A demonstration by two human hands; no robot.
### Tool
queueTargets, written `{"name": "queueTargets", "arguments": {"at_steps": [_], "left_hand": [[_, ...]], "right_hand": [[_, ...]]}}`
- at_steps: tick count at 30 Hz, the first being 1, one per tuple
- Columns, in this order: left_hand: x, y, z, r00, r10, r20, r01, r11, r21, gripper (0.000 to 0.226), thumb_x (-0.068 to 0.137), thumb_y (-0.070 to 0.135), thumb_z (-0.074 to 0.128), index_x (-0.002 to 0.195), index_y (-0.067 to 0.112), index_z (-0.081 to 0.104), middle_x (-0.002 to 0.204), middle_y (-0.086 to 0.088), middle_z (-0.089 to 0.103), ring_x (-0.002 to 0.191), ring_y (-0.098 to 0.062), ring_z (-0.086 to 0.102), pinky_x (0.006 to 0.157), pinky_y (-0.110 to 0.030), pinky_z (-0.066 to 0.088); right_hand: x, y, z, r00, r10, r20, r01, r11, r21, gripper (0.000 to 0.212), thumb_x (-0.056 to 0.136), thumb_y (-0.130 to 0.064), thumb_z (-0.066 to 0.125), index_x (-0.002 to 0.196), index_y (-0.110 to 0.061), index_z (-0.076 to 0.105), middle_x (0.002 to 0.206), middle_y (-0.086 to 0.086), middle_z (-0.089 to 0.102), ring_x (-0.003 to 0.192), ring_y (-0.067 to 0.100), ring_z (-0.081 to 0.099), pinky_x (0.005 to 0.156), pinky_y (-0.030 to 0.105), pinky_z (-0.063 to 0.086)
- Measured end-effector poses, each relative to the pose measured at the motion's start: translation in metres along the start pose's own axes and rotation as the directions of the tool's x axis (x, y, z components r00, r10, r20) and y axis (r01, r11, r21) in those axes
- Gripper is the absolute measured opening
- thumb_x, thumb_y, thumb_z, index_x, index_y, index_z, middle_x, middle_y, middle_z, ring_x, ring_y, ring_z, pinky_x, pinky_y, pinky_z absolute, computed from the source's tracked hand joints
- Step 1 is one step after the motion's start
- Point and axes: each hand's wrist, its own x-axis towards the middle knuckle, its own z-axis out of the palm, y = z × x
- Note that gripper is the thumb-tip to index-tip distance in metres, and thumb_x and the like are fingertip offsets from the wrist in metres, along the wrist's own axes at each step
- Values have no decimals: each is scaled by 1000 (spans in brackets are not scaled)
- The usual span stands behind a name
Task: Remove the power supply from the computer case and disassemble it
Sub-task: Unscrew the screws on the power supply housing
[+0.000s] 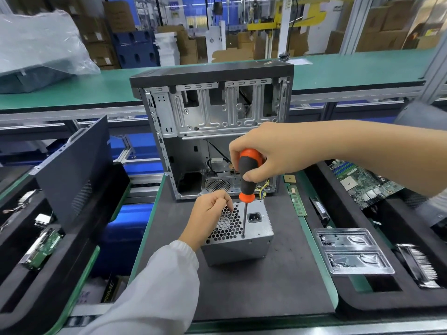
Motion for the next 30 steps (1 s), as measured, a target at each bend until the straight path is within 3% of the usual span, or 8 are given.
{"name": "queueTargets", "arguments": {"at_steps": [10, 14, 18, 21, 25, 28, 30], "left_hand": [[-2, 6, 1, 1000, -4, 0, 4, 998, 55, 32, 86, 13, 41, 64, 27, 60, 50, 11, 45, 51, -9, 37, 59, -30, 36], [-2, 6, 1, 1000, -4, 4, 3, 996, 91, 37, 91, 4, 42, 66, 24, 60, 47, 13, 45, 47, -5, 35, 56, -26, 33], [-2, 7, 0, 1000, 3, 2, -3, 996, 91, 33, 89, 9, 42, 66, 23, 61, 55, -5, 52, 52, -11, 39, 58, -33, 38], [-3, 8, 1, 1000, 1, -2, -1, 996, 90, 31, 87, 13, 41, 66, 25, 61, 51, 8, 46, 47, -6, 34, 53, -30, 34], [-1, 7, 1, 1000, -5, -10, 6, 995, 101, 31, 88, 10, 42, 67, 22, 62, 55, -5, 50, 49, -10, 36, 58, -41, 44], [-3, 8, 1, 1000, 2, -7, -1, 995, 98, 30, 86, 10, 41, 67, 21, 62, 48, 7, 44, 46, -7, 33, 50, -31, 33], [-5, 9, 1, 1000, 7, -4, -6, 995, 96, 30, 86, 11, 40, 68, 22, 61, 44, 13, 40, 43, -5, 32, 48, -23, 28]], "right_hand": [[0, 0, 0, 1000, 2, 12, -2, 1000, 9, 15, 83, -33, 67, 95, -30, 59, 79, -15, 60, 68, 8, 58, 65, 30, 51], [2, 0, 1, 1000, -3, 6, 3, 1000, -1, 14, 83, -33, 67, 94, -31, 59, 77, -17, 59, 65, 2, 56, 60, 21, 46], [3, 0, -1, 1000, 2, 3, -2, 1000, -3, 15, 82, -32, 67, 95, -30, 60, 77, -16, 59, 65, 5, 57, 62, 26, 50], [4, 1, -1, 1000, 4, -4, -4, 1000, -14, 15, 82, -33, 67, 94, -30, 60, 77, -15, 59, 63, 4, 55, 62, 26, 48], [4, 2, 0, 1000, 6, 4, -6, 1000, 5, 13, 82, -32, 67, 92, -31, 60, 72, -16, 60, 60, 5, 56, 61, 27, 49], [3, 3, 0, 1000, 0, 0, 0, 1000, -8, 12, 81, -32, 67, 90, -31, 60, 67, -22, 59, 58, -2, 54, 55, 15, 42], [3, 3, -1, 1000, -4, 15, 4, 1000, -17, 12, 81, -32, 67, 90, -32, 59, 69, -35, 56, 60, -8, 52, 53, 16, 38]]}}
